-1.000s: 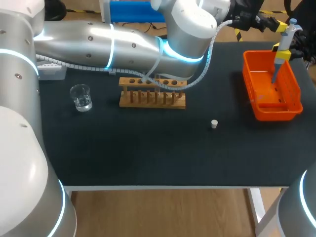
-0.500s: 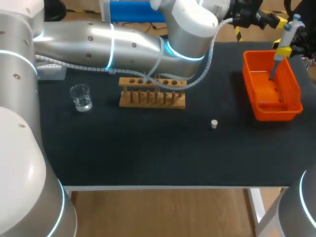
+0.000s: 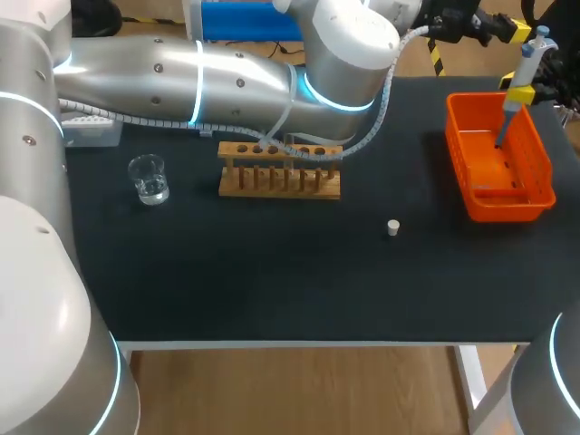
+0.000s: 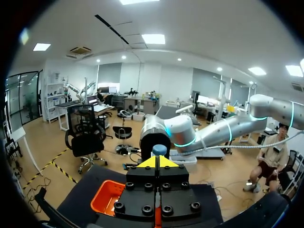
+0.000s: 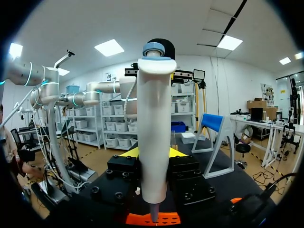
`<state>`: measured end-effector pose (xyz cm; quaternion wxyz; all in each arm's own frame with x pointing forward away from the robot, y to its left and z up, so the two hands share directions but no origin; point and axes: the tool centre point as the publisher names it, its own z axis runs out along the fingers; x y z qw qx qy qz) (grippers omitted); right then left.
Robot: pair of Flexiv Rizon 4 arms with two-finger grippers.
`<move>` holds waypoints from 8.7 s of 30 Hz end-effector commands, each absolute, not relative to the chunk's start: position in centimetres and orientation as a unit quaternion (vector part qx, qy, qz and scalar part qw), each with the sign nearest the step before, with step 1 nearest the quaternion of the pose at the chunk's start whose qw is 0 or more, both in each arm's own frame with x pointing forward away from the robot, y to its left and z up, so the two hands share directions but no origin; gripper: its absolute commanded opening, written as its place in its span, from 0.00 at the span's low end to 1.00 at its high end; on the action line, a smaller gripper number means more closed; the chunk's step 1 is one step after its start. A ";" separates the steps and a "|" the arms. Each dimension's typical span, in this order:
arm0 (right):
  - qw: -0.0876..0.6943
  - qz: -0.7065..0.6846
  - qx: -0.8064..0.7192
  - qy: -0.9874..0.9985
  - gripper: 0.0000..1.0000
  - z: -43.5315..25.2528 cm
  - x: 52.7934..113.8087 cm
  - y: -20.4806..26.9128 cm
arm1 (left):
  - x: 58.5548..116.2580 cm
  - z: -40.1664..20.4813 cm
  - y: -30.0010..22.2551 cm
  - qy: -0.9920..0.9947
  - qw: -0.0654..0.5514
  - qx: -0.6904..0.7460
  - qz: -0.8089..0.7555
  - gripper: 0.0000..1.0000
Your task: Invert the test tube, pick up the pipette, mount the tip to pipette, aspirate from beaker and dispense into the tube, eject the tip, return the pipette, and cap with the stopper.
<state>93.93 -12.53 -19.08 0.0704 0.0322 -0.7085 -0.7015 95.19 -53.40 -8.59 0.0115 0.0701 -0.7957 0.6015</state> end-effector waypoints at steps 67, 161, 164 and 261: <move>0.072 -0.701 0.033 -0.709 0.00 -19.0 94.0 -12.6 | 83.6 -16.1 -29.1 -0.728 -0.027 0.035 0.684 1.00; 0.052 -0.667 0.040 -0.742 0.00 -16.7 89.3 -8.9 | 82.0 -16.9 -22.3 -0.728 -0.066 0.076 0.678 1.00; 0.040 -0.658 0.048 -0.750 0.00 -16.6 88.1 -7.1 | 82.0 -16.9 -22.3 -0.728 -0.066 0.076 0.678 1.00; 0.088 -0.692 0.075 -0.712 0.00 -21.2 80.7 21.4 | 82.0 -16.9 -22.3 -0.728 -0.066 0.076 0.678 1.00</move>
